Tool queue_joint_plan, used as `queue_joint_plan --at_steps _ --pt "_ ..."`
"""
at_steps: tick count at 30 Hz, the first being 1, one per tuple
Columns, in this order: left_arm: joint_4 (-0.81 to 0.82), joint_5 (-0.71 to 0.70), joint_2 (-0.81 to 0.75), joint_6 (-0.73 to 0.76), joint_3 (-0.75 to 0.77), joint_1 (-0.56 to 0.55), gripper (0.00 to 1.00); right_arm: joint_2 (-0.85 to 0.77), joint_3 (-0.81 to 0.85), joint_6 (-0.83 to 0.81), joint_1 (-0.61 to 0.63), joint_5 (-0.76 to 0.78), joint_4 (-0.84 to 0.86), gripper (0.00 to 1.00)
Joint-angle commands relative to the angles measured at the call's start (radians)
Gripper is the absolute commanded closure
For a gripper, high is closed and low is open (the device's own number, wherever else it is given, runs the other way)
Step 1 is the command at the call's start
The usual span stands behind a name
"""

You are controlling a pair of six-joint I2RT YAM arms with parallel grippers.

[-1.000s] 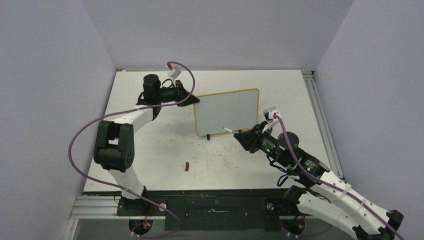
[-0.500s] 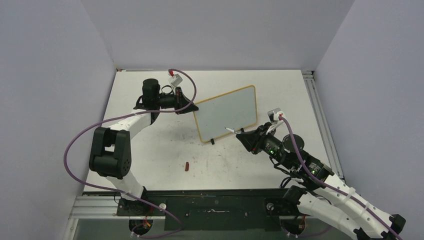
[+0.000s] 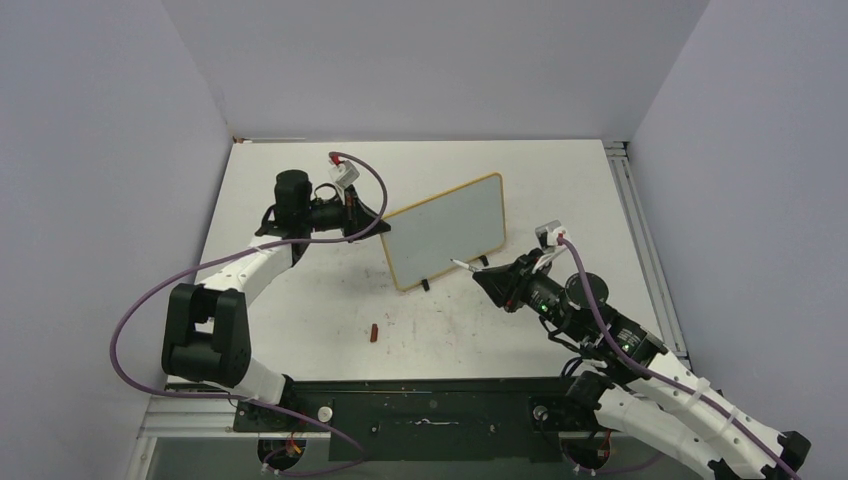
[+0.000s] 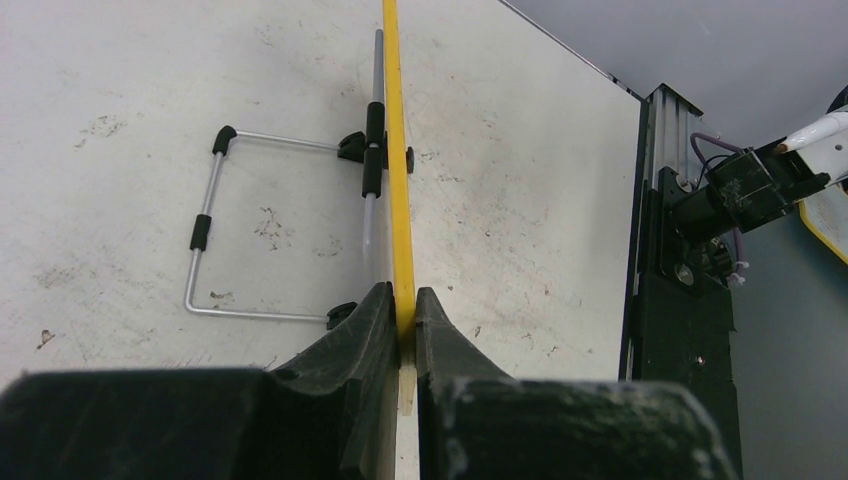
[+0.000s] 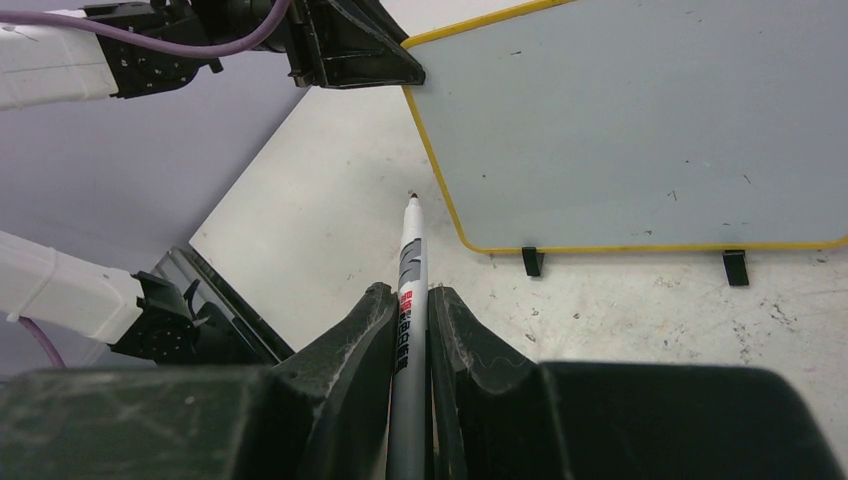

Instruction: Write a sentence on the whiteboard

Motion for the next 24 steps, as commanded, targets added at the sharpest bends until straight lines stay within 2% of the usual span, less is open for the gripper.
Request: queue_joint_plan --at_steps 1,9,11,16,24 --pt "-0.186 0.045 0.028 0.041 0.007 -0.028 1.0 0.037 -0.004 -0.024 -0.004 -0.022 0.111 0.95" --pt "-0.204 0.0 0.005 0.053 0.018 -0.028 0.59 0.091 -0.058 -0.047 0.007 -0.014 0.307 0.95" --pt "-0.204 -0.006 -0.008 0.053 0.023 -0.027 0.53 0.111 -0.068 -0.054 0.012 -0.005 0.356 0.95" --pt "-0.239 -0.03 -0.055 0.059 0.029 -0.022 0.52 0.202 -0.079 -0.072 0.019 0.014 0.467 0.95" --pt "-0.255 -0.089 -0.066 0.074 0.048 -0.014 0.61 0.421 -0.033 -0.108 0.039 0.012 0.633 0.95"
